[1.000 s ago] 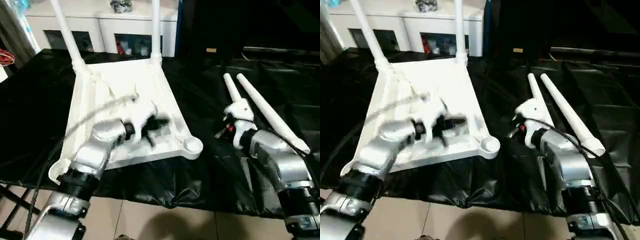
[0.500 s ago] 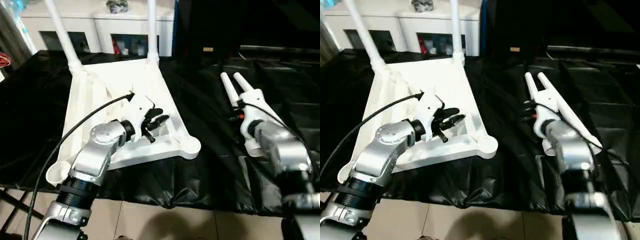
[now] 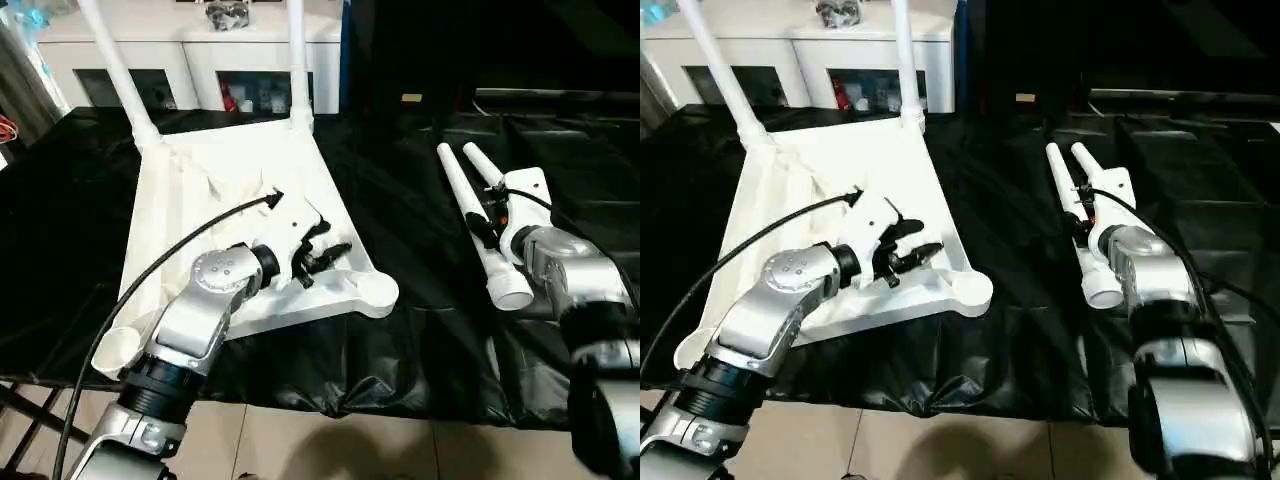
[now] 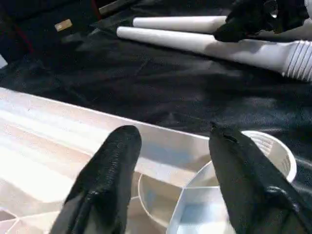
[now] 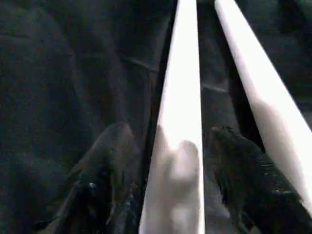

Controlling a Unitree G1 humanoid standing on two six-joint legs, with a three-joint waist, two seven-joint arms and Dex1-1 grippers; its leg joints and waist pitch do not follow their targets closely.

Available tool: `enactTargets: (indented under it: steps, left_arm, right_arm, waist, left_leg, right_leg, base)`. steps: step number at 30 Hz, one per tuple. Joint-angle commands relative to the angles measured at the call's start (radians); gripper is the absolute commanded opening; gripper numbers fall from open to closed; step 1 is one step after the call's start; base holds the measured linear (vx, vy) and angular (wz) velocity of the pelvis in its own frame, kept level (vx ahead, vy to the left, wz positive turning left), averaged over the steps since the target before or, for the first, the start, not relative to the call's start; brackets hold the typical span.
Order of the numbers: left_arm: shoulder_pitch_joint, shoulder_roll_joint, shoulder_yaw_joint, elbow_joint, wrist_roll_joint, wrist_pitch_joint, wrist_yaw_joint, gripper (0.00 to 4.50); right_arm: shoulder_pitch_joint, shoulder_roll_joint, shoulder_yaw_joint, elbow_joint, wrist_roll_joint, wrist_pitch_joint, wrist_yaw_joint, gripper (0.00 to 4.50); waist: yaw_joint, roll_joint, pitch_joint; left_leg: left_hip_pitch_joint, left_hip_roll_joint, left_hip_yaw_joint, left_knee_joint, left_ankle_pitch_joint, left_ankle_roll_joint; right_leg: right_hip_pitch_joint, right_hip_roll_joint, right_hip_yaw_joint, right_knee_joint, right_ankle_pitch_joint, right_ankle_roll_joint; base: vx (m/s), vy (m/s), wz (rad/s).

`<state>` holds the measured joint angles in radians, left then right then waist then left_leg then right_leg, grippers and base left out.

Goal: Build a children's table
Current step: Pick table leg

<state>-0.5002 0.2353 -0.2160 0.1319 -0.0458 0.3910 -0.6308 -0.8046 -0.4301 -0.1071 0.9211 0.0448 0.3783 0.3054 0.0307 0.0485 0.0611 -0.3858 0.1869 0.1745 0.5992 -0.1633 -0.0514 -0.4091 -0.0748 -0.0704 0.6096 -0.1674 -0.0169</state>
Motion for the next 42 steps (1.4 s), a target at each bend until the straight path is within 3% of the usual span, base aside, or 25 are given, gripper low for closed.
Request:
enactTargets:
  steps: [1,6,7,11,12,14,19,24,25,32,38,42]
  left_arm:
    - [0.009,0.013,-0.010,-0.016,0.011,0.007,-0.001,2.98]
    - [0.001,0.020,-0.014,-0.005,0.034,-0.006,0.020,3.42]
    - [0.002,0.021,-0.015,-0.006,0.033,-0.004,0.019,3.54]
    - [0.008,0.025,-0.017,-0.015,0.034,0.002,0.017,3.76]
    - [0.010,0.027,-0.018,-0.018,0.034,0.003,0.016,3.98]
    - [0.013,0.029,-0.019,-0.022,0.034,0.004,0.014,4.03]
    - [0.022,0.040,-0.029,-0.047,0.028,0.022,-0.012,4.49]
    - [0.031,0.052,-0.044,-0.069,0.019,0.036,-0.037,4.50]
    - [0.035,0.056,-0.044,-0.075,0.017,0.037,-0.037,4.50]
    - [0.034,0.059,-0.040,-0.082,0.021,0.040,-0.033,4.50]
    - [0.029,0.062,-0.033,-0.076,0.024,0.032,-0.027,4.50]
    - [0.014,0.040,0.008,-0.065,-0.003,0.030,-0.003,4.50]
  right_arm:
    - [-0.026,-0.010,0.001,0.028,-0.007,-0.006,0.005,3.19]
    - [-0.082,-0.020,0.007,0.130,-0.026,0.017,0.018,3.35]
    - [-0.097,-0.023,0.004,0.155,-0.022,0.035,0.026,3.35]
    - [-0.141,-0.026,-0.007,0.232,0.001,0.096,0.074,3.35]
    - [-0.151,-0.025,-0.014,0.248,0.009,0.122,0.093,3.35]
    - [-0.159,-0.024,-0.019,0.257,0.016,0.147,0.107,3.35]
    - [-0.184,-0.030,0.006,0.301,-0.007,0.227,0.141,2.91]
    - [-0.195,-0.032,0.021,0.334,-0.025,0.240,0.147,2.46]
    - [-0.194,-0.033,0.025,0.340,-0.029,0.242,0.145,2.37]
    - [-0.197,-0.032,0.021,0.349,-0.033,0.240,0.139,1.90]
    - [-0.196,-0.033,-0.003,0.346,-0.010,0.231,0.135,1.86]
    - [-0.188,-0.031,-0.034,0.309,0.031,0.202,0.189,1.86]
  waist:
    - [-0.002,-0.010,-0.077]
    - [-0.003,-0.010,-0.077]
    - [-0.002,-0.016,-0.076]
    - [-0.003,-0.011,-0.076]
    - [0.000,-0.014,-0.077]
    - [0.003,-0.018,-0.077]
    - [0.004,-0.015,-0.076]
    - [0.006,-0.014,-0.074]
    - [0.008,-0.023,-0.075]
    - [0.007,-0.025,-0.073]
    - [0.007,-0.024,-0.074]
    - [0.007,-0.022,-0.075]
  left_leg:
    - [0.013,0.022,-0.006,-0.053,-0.253,0.038]
    - [0.013,0.023,-0.006,-0.052,-0.258,0.039]
    - [0.013,0.023,-0.004,-0.052,-0.258,0.040]
    - [0.013,0.023,-0.005,-0.050,-0.261,0.043]
    - [0.012,0.024,-0.005,-0.051,-0.255,0.047]
    - [0.012,0.026,-0.004,-0.050,-0.246,0.050]
    - [0.011,0.028,-0.004,-0.050,-0.242,0.047]
    - [0.012,0.028,-0.005,-0.051,-0.256,0.037]
    - [0.012,0.028,-0.005,-0.051,-0.247,0.039]
    - [0.012,0.028,-0.004,-0.051,-0.252,0.036]
    - [0.012,0.028,-0.004,-0.052,-0.254,0.034]
    - [0.011,0.027,-0.003,-0.050,-0.255,0.037]
  right_leg:
    - [0.055,-0.050,0.032,-0.084,-0.275,-0.210]
    - [0.055,-0.051,0.032,-0.084,-0.285,-0.215]
    - [0.054,-0.051,0.032,-0.085,-0.288,-0.212]
    - [0.054,-0.050,0.031,-0.082,-0.288,-0.223]
    - [0.055,-0.051,0.030,-0.080,-0.284,-0.225]
    - [0.054,-0.052,0.031,-0.078,-0.276,-0.226]
    - [0.053,-0.052,0.030,-0.078,-0.284,-0.232]
    - [0.051,-0.054,0.030,-0.079,-0.306,-0.224]
    - [0.052,-0.057,0.031,-0.078,-0.318,-0.218]
    - [0.049,-0.055,0.031,-0.081,-0.327,-0.210]
    - [0.049,-0.055,0.031,-0.080,-0.328,-0.208]
    - [0.051,-0.055,0.031,-0.080,-0.311,-0.213]
  base:
    - [0.000,0.000,0.00]
    - [0.000,0.000,0.00]
    - [0.000,0.000,0.00]
    - [0.000,0.000,0.00]
    - [0.000,0.000,0.00]
    - [0.000,0.000,0.00]
    - [0.000,0.000,0.00]
    - [0.000,0.000,0.00]
    - [0.000,0.000,0.00]
    - [0.000,0.000,0.00]
    - [0.000,0.000,0.00]
    - [0.000,0.000,0.00]
